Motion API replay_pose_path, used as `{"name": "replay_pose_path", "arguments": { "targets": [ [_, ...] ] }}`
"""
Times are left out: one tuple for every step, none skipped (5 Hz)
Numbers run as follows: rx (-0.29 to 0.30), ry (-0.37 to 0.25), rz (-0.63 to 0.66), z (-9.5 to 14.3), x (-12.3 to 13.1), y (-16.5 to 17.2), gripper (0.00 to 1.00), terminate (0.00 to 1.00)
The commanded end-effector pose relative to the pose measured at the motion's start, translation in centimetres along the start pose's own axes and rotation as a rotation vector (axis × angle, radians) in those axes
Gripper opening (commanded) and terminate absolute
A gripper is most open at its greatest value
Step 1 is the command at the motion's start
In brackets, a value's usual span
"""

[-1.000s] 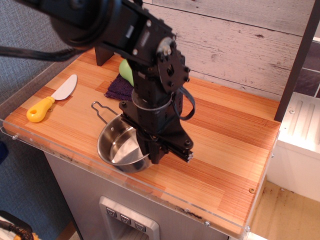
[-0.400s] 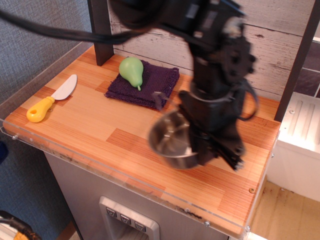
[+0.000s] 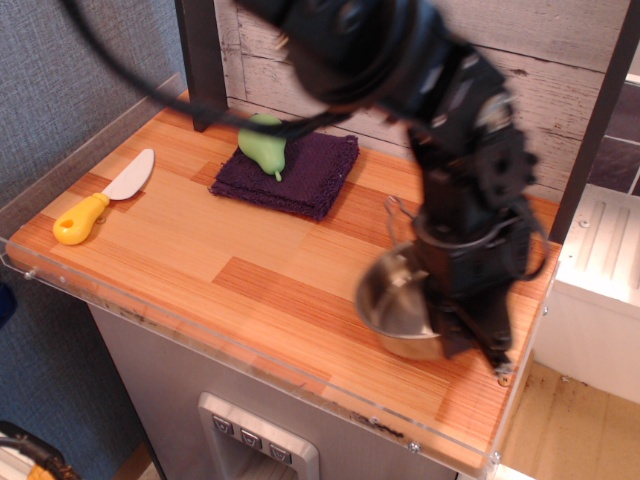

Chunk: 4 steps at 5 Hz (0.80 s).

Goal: Slide pot to right edge of table.

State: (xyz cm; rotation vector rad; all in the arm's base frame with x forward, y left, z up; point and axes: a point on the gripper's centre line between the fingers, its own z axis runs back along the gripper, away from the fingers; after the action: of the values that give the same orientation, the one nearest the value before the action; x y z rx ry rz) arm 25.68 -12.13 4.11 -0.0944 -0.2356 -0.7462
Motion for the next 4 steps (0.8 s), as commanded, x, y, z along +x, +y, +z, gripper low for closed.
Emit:
{"name": "replay_pose_path", "arguments": {
  "targets": [
    [-0.043,-0.026,-0.06,1.4,-1.6,1.4,0.0,0.0],
    [-0.044,0.106,-0.178,-1.1,2.2,1.5,1.0,0.0],
    [-0.114,0.055,-0.296,-0.7,3.0,0.1,1.0,0.0],
    [-0.162,-0.068,-0.372,2.6,3.2,-0.1,1.0,0.0]
  ]
}}
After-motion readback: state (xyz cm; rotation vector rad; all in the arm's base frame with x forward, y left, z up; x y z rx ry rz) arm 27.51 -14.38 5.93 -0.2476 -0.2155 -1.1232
